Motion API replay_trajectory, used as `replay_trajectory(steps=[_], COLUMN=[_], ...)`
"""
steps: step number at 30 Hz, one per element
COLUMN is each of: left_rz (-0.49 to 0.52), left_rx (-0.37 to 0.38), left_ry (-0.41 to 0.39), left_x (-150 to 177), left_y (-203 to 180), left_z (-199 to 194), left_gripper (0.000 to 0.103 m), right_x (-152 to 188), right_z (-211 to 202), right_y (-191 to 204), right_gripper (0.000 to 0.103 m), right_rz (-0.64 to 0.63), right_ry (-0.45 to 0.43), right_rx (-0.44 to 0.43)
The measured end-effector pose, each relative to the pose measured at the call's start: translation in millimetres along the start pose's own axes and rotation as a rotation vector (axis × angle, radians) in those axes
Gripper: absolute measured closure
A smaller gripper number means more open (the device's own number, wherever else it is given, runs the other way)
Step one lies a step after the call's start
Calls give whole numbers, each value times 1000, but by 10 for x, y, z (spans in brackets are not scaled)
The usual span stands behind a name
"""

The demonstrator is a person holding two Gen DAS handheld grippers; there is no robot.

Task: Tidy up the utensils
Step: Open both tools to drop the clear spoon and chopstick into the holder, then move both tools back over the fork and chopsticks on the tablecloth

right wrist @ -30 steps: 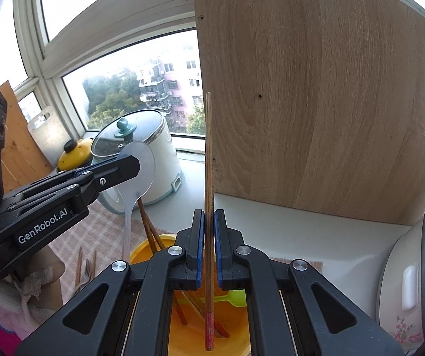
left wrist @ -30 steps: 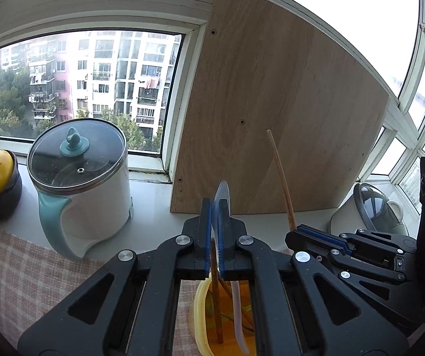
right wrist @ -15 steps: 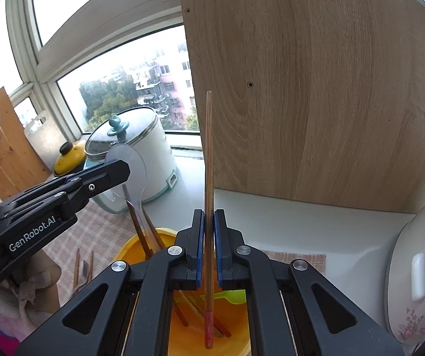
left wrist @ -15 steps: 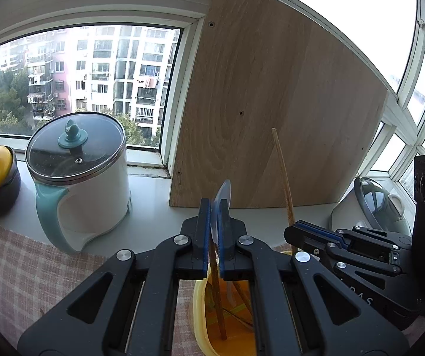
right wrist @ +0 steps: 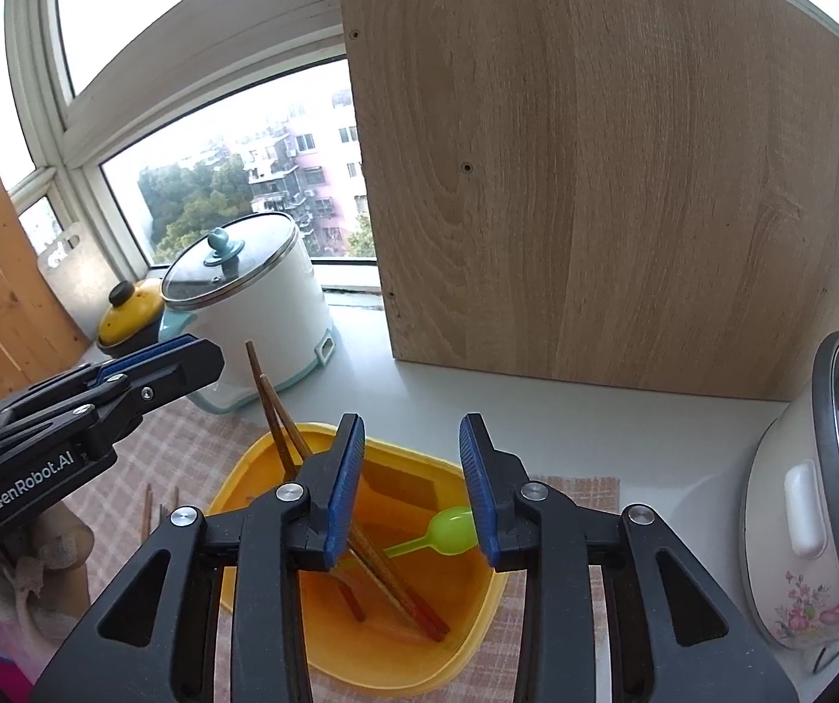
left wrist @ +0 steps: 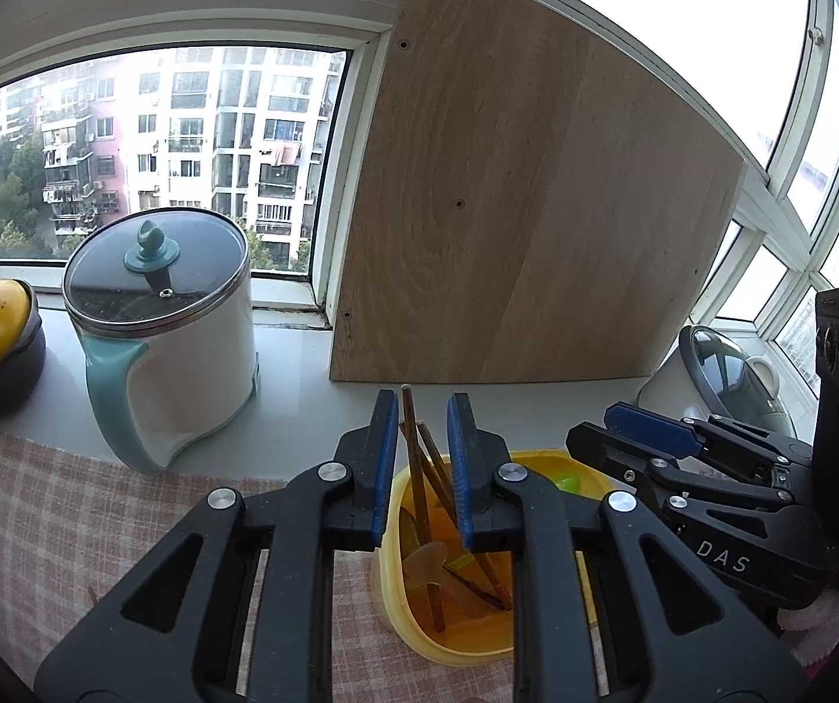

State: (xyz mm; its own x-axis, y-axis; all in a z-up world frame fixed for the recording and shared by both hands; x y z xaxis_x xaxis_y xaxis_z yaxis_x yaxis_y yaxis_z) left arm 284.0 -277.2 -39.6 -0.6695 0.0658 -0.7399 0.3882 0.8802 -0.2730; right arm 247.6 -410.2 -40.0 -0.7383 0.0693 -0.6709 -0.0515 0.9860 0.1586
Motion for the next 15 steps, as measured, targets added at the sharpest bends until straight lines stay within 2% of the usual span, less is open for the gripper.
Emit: replay_trajectory(steps=[5, 10, 15], left_rz=[-3, -1, 9], left_rx=[-1, -6, -22], left_ry=[-6, -6, -4], left_x=[28, 78, 147], left_y=[4, 35, 101], left_z=[-116, -243, -365], left_gripper=[88, 88, 87], right_x=[55, 94, 149], right_z=[-101, -225, -339], right_y=[36, 86, 169], right_gripper=[62, 44, 39], right_rz=[3, 3, -16], right_ry=[-5, -25, -27], right_rx=[18, 40, 60])
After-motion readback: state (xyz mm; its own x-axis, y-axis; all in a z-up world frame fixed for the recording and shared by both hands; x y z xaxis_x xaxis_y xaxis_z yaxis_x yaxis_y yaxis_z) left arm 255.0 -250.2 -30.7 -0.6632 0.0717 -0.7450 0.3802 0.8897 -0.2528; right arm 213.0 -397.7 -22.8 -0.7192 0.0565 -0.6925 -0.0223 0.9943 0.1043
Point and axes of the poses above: each gripper's, at about its wrist camera, not at the fingertips, and z roughly the way its jaws point, y to its left, x to its underside, the point moved 3 cm from there along z, roughly the way its jaws point, and after that the axes turned 1 degree about -x, right-handed, at the moved point
